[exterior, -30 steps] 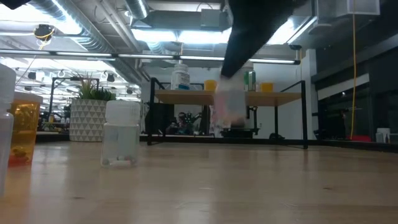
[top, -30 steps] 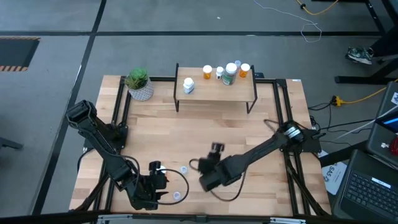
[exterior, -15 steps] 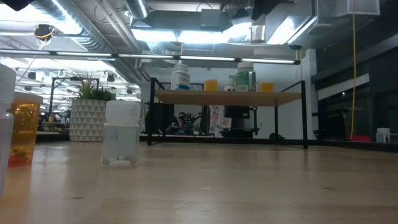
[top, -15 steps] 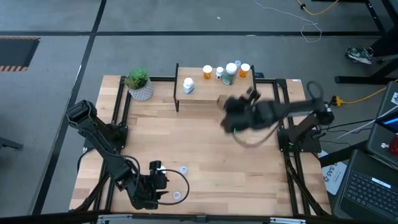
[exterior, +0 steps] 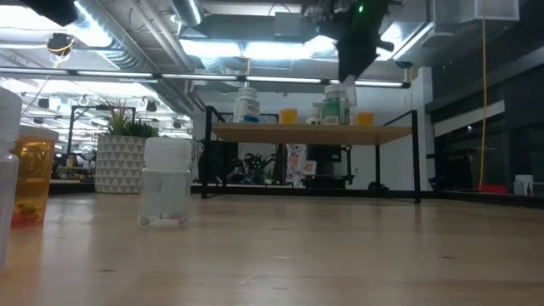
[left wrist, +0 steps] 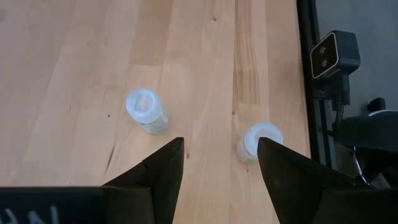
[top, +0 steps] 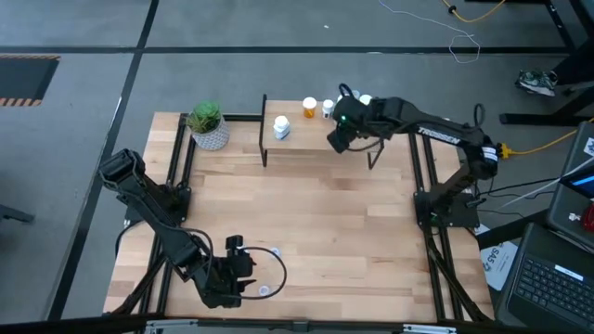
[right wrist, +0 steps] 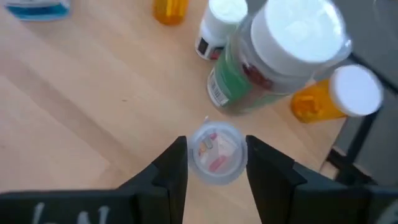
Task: Pick and place medicine bottles onto shelf by color
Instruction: Put the transparent pill bottle on the shelf
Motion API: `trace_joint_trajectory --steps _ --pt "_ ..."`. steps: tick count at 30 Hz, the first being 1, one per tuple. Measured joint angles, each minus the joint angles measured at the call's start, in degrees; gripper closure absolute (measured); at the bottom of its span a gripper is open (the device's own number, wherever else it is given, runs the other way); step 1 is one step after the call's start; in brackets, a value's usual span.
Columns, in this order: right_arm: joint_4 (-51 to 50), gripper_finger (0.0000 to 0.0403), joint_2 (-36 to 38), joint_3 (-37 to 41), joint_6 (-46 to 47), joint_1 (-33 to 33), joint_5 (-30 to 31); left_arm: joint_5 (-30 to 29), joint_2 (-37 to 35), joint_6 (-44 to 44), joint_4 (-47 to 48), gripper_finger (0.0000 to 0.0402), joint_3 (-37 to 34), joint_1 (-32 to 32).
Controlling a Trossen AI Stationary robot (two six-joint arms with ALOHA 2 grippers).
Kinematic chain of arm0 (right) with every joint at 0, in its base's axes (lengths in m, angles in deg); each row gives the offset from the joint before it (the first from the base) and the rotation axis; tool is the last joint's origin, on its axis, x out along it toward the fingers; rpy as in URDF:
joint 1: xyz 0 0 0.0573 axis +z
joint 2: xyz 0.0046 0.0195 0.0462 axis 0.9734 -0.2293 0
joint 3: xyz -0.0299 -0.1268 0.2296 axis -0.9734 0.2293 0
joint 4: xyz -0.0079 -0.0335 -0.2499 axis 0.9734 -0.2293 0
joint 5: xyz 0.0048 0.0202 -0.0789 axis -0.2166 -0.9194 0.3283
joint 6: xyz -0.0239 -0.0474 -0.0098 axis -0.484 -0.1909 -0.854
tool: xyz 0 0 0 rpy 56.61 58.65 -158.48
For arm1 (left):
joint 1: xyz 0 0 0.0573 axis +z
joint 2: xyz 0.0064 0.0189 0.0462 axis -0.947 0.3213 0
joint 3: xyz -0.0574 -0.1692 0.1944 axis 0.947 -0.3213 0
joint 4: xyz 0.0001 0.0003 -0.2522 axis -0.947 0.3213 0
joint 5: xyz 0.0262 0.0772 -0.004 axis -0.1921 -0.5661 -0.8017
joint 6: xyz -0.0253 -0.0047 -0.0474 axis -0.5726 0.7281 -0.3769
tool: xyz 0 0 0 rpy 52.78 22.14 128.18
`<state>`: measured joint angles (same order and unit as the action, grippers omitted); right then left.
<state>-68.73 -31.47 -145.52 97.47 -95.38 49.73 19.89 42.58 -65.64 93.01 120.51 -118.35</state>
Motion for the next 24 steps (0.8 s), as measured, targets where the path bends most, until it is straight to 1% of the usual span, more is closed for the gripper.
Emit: trace_joint_trajectory --steps 5,10,15,19,24 --pt "4.7 0.0266 0.0 5.2 -0.9 -1.8 -2.1 -0.1 0.0 0.0 0.0 0.0202 0.0 0.0" --pt "7.6 0.0263 0.0 8.8 -1.1 -1.9 -1.4 -0.1 0.0 0.8 0.0 0.0202 0.0 0.0" --pt "8.4 0.0222 0.1 9.3 -0.6 -1.9 -0.5 -0.1 0.0 1.1 0.0 0.0202 0.0 0.0" --pt "8.8 0.0191 0.1 7.9 -1.4 -1.9 -0.5 -0.1 0.0 1.1 0.0 0.0202 0.0 0.0" --pt "8.7 0.0174 0.1 6.1 -1.5 -1.9 -0.5 -0.1 0.0 1.1 0.0 0.0202 0.0 0.0"
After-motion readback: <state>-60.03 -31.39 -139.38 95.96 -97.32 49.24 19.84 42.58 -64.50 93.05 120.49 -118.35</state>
